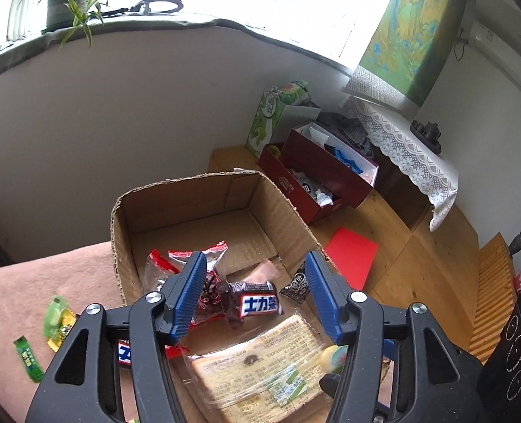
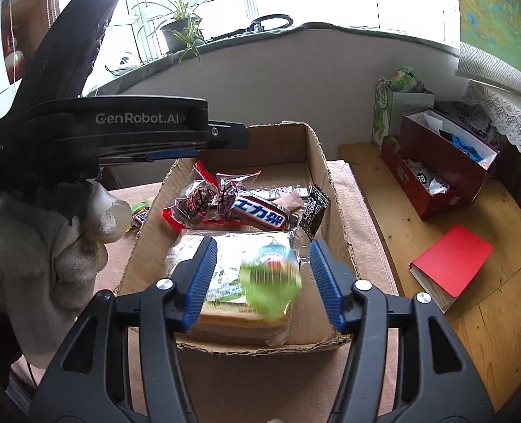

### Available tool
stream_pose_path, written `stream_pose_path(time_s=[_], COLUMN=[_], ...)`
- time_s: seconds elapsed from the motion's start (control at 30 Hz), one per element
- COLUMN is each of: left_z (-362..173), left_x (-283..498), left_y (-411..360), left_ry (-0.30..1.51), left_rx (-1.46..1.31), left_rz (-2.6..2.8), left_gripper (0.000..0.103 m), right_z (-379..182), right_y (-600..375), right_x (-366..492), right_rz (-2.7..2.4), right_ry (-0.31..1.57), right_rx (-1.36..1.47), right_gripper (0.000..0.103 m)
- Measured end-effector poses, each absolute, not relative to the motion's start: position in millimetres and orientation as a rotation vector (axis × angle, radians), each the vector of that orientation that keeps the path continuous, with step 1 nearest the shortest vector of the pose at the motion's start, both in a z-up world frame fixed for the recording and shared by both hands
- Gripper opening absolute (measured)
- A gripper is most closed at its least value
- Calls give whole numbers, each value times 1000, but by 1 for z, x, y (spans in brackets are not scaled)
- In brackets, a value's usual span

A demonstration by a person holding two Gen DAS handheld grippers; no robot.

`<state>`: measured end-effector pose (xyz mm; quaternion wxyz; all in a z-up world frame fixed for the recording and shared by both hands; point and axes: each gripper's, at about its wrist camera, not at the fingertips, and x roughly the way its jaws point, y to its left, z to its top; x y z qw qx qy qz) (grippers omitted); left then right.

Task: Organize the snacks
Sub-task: 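Open the left gripper to drop the bar while the right releases the jelly pouch, then withdraw both grippers from the box toward the remaining snacks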

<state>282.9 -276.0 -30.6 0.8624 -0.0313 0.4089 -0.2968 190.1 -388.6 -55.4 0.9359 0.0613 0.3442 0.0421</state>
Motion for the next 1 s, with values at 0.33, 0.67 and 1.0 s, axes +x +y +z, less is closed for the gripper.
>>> stream_pose_path(time_s=[0.33,0.67,1.0], left_z=[-11,13,-4], left_x=[267,230,194], left_y=[-244,-172,-90], left_ry=[819,750,754], left_rx=[-95,-138,-176], left_rz=[-619,-576,-479], left_gripper=[58,58,58], right_z=[-41,-21,-28], right_y=[-380,-347,-290], right_x=[172,138,121], right_rz=[75,107,218], right_ry=[682,649,680], right_rx=[133,134,115], right_gripper=[61,61,61])
